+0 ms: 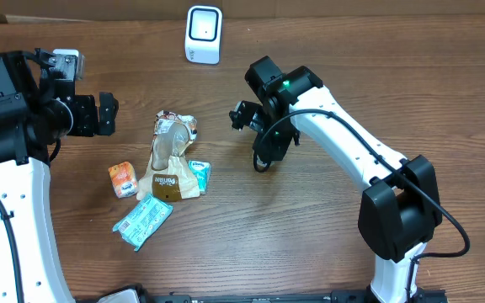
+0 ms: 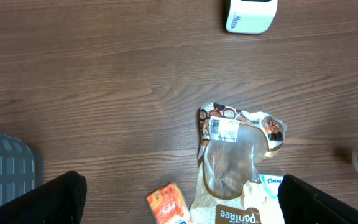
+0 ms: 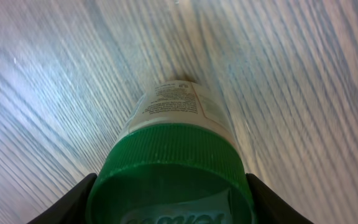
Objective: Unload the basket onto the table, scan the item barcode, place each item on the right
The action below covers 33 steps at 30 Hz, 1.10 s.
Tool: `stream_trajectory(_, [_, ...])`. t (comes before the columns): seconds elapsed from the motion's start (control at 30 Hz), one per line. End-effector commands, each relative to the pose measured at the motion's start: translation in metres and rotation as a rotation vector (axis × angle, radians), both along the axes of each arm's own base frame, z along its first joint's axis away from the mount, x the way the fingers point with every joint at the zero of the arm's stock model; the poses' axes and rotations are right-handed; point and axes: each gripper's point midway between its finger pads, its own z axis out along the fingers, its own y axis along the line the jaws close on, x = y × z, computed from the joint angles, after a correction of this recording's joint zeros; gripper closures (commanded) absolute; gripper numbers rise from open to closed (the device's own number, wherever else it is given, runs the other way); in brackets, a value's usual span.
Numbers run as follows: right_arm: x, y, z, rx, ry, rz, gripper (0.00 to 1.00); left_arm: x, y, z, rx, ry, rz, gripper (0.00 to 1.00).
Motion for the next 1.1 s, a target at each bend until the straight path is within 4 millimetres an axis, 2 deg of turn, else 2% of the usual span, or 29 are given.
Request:
stream_trajectory(0.0, [-0.006, -0.002, -0.004, 0.009, 0.014, 0.112, 0.5, 0.001, 0.003, 0.001, 0.018, -0.007, -0.008, 0.0])
stream_trajectory(0.1, [-0.012, 0.003, -0.004, 0.052, 0.047, 0.094, 0.5, 0.001, 0.003, 0.001, 0.018, -0.007, -0.008, 0.0])
stream_trajectory(0.2, [-0.009, 0.014, -0.002, 0.132, 0.079, -0.065, 0.4, 0.001, 0.003, 0.001, 0.018, -0.007, -0.008, 0.0])
stream_trajectory(0.3, [0.002, 0.014, 0.0, 0.172, 0.101, -0.304, 0.26, 0.001, 0.003, 0.001, 0.018, -0.007, -0.008, 0.0])
stream_trajectory(0.4, [0.007, 0.007, 0.0, 0.175, 0.112, -0.402, 0.24, 0.001, 0.003, 0.001, 0.018, -0.007, -0.008, 0.0])
stream_trajectory(0.57, [0.01, -0.004, 0.0, 0.176, 0.134, -0.462, 0.24, 0.001, 0.003, 0.001, 0.018, -0.007, -0.008, 0.0])
stream_trajectory(0.7, [0.009, 0.001, 0.002, 0.202, 0.172, -0.575, 0.0, 0.001, 0.003, 0.001, 0.018, -0.006, -0.008, 0.0])
stream_trajectory(0.9, [0.01, 0.015, 0.01, 0.266, 0.23, -0.705, 0.0, 0.001, 0.003, 0.001, 0.018, -0.007, -0.008, 0.0])
stream_trajectory(1.07, [0.024, 0.026, 0.04, 0.318, 0.198, -0.769, 0.0, 0.001, 0.003, 0.001, 0.018, -0.007, -0.008, 0.0])
